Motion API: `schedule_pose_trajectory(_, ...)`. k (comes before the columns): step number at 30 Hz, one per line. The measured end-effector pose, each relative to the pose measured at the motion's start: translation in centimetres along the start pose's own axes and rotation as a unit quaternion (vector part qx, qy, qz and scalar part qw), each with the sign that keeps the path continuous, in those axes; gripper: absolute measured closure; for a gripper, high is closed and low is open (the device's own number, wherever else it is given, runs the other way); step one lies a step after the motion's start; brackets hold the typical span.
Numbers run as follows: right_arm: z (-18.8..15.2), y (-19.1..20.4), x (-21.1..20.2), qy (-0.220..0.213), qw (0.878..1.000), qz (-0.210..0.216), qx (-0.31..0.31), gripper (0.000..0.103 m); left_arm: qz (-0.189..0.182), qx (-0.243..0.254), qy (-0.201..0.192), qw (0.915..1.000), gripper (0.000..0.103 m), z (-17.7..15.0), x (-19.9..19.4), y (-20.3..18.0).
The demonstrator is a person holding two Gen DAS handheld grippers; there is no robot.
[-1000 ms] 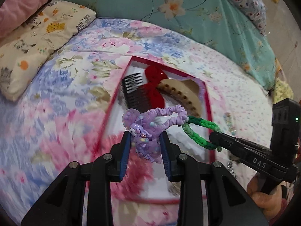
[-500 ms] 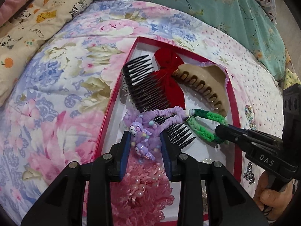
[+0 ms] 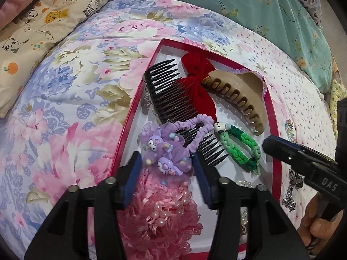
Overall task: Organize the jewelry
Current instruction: 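Open both grippers to drop the scrunchie and green bracelet in the box, then move both grippers over the watch and beaded bracelet on the bed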
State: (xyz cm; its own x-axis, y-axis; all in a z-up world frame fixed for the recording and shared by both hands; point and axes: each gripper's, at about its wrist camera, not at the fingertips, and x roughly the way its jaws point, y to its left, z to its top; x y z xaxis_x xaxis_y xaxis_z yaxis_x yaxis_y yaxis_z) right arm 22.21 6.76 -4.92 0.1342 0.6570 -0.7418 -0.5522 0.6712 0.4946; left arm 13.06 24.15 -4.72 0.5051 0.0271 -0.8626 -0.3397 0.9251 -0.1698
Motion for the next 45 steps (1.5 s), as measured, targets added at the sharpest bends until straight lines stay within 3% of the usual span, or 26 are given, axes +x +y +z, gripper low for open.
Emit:
schedule_pose_trajectory(3,-0.1,-0.2,-1.3,-0.011,1.0,0.008,0.005,0.068,-0.003,-0.003,-0.007,1.0,0.046,-0.2,-0.9,0.0)
schedule_pose_trajectory(7,-0.7,-1.0,-3.6,-0.028,0.999,0.017,0.017,0.062,-0.011,-0.013,-0.021,0.9996,0.036,-0.8,-2.5,-0.1)
schedule_pose_trajectory(24,-6.5,-11.4,-13.7,-0.072,0.991,-0.041,0.109,0.057,-0.061,-0.031,-0.042,0.9968,0.035,-4.1,-7.1,-3.0)
schedule_pose_trajectory(35,-9.1,-13.5,-14.8,-0.071,0.988,-0.048,0.128,0.057,-0.085,-0.006,-0.029,0.9959,0.035,-6.0,-8.1,-7.1)
schedule_pose_trajectory(45,-7.4,-14.6,-13.5,-0.068,0.99,-0.057,0.113,0.057,-0.102,0.011,-0.01,0.9946,0.035,-6.4,-7.3,-10.0)
